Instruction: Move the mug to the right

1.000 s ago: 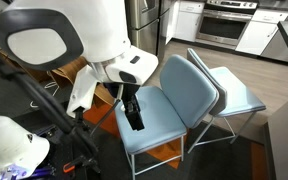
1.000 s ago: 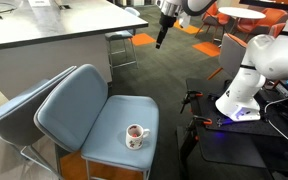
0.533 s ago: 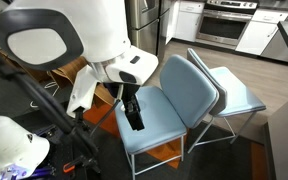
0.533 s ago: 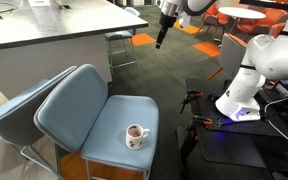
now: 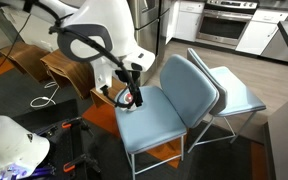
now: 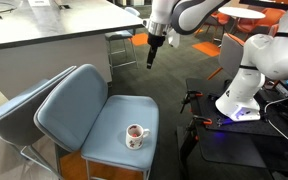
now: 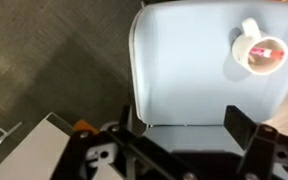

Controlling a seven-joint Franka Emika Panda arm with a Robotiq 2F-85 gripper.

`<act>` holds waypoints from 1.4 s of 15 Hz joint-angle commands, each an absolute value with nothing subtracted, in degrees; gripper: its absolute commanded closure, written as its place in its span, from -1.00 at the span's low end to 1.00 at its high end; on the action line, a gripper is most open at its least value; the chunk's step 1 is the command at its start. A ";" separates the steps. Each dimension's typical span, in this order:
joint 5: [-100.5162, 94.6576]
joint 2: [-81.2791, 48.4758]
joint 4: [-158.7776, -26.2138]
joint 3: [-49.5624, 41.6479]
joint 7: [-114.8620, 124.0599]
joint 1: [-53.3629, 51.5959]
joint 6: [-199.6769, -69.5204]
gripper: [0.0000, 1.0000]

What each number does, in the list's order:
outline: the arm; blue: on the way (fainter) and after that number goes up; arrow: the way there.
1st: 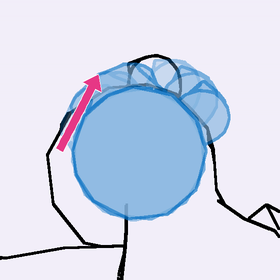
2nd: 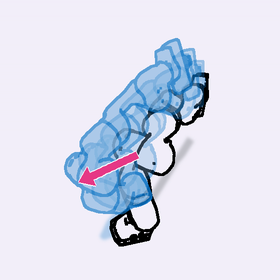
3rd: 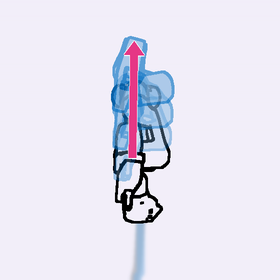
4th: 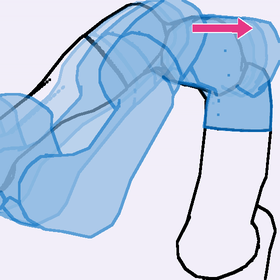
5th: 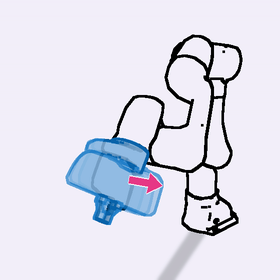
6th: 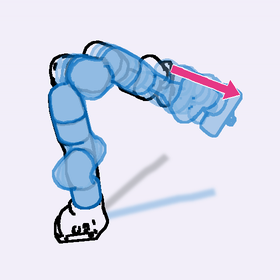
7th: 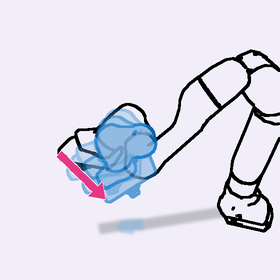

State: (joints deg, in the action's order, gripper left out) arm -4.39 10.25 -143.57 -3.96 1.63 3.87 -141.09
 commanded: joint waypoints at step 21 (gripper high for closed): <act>14.11 -37.42 -121.30 8.82 6.06 -0.54 -161.44 -0.98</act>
State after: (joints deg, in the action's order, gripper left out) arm 11.80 -34.14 -124.10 6.33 8.21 -2.56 -160.27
